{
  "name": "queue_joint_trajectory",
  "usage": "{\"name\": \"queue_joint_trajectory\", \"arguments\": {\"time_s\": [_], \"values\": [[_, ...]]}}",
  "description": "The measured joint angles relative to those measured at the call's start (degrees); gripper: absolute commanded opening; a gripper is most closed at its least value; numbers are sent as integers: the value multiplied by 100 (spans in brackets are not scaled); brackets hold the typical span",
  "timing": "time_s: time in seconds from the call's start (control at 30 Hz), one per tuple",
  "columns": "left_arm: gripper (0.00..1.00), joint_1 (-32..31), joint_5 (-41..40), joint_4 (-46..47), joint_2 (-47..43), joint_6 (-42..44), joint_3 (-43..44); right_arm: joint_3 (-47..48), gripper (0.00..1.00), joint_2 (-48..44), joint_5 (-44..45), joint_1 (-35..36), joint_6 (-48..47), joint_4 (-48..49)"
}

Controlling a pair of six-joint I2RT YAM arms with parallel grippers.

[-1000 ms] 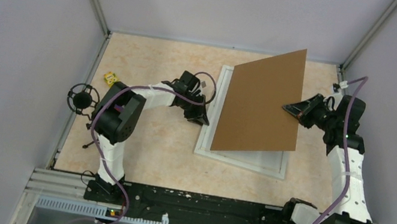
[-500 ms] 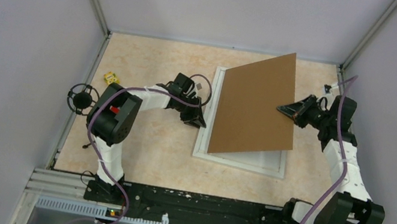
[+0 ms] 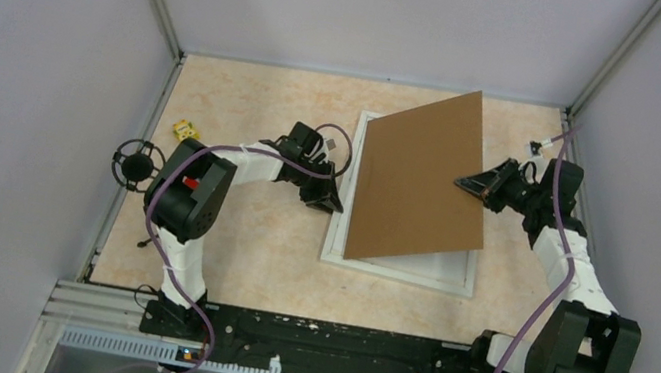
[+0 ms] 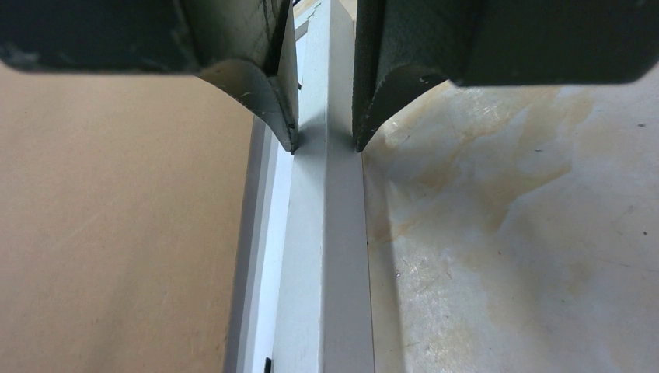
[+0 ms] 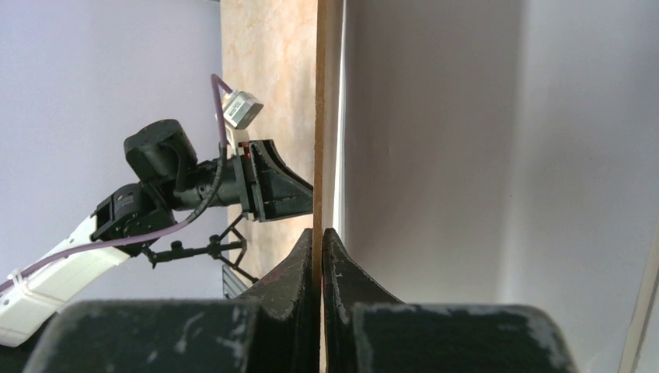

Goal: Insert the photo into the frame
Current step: Place the photo frame item in the photo frame.

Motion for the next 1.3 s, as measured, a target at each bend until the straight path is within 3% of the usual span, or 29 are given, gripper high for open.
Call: {"name": "queue_joint_trajectory", "arguments": {"time_s": [0.67,1.03,1.3], "values": [[13,11,59,37,-31,-9,-79,-424,0,186,214,326,179,949],[20,52,120,44,-116,-2,-184,-706,0,186,348,435,256,1349],[26,74,101,-33,-164,22,-212,-645,0,352,459,422,-111,1029]]}}
